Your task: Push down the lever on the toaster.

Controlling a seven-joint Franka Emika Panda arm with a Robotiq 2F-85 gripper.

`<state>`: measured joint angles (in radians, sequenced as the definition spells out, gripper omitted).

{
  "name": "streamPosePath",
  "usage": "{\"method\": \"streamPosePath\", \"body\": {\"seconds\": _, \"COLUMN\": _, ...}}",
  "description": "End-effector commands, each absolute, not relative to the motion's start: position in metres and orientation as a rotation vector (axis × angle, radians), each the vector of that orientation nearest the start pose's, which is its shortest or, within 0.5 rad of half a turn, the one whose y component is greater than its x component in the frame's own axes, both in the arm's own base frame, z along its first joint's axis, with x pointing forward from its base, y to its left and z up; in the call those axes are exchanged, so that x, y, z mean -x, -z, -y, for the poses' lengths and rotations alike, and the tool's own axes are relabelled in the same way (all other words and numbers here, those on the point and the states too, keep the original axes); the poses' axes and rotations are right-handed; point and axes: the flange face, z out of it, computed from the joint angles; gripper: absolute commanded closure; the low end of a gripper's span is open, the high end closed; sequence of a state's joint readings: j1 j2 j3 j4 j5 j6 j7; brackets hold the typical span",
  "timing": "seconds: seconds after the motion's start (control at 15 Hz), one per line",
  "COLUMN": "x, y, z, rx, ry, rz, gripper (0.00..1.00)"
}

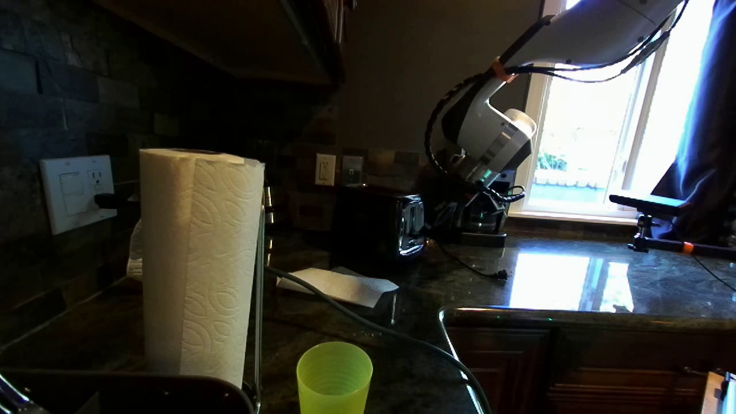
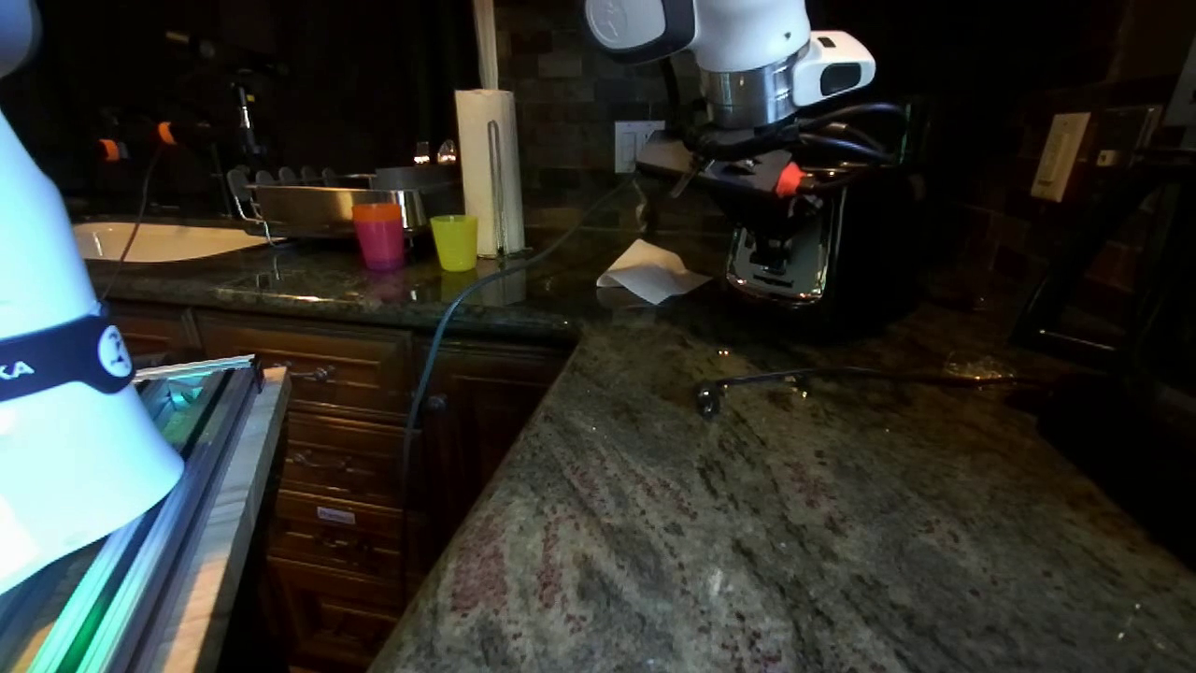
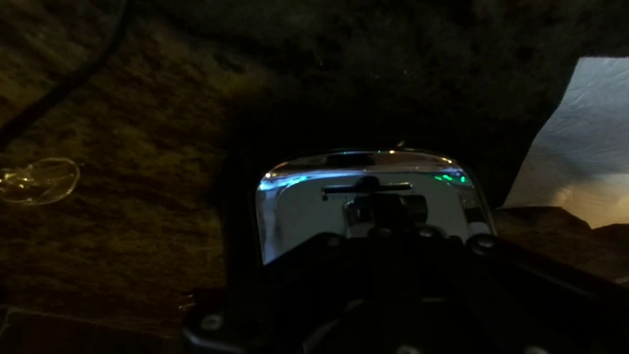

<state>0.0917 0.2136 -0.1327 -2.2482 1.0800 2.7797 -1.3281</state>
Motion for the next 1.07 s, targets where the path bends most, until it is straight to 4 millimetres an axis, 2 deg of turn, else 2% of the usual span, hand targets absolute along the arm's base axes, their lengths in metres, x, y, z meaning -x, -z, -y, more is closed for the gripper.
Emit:
{"method": "streamPosePath", "body": {"seconds": 0.0, "x": -0.550, "y": -0.262, "z": 0.066, "rx": 2.780, "ry": 0.702, "rz": 0.462, "gripper": 1.00}}
{"method": "streamPosePath", "body": {"seconds": 0.4, "x": -0.556, "y": -0.254, "z": 0.076, "rx": 2.770, "ry": 0.670, "rz": 0.435, "gripper": 1.00}}
{"method": "streamPosePath", "body": {"seconds": 0.8, "x": -0.557, "y": -0.219, "z": 0.090, "rx": 2.804, "ry": 0.541, "rz": 0.418, "gripper": 1.00}}
{"method": "streamPosePath", "body": {"seconds": 1.0, "x": -0.558, "y": -0.214, "z": 0.091, "rx": 2.813, "ry": 0.514, "rz": 0.415, "gripper": 1.00}}
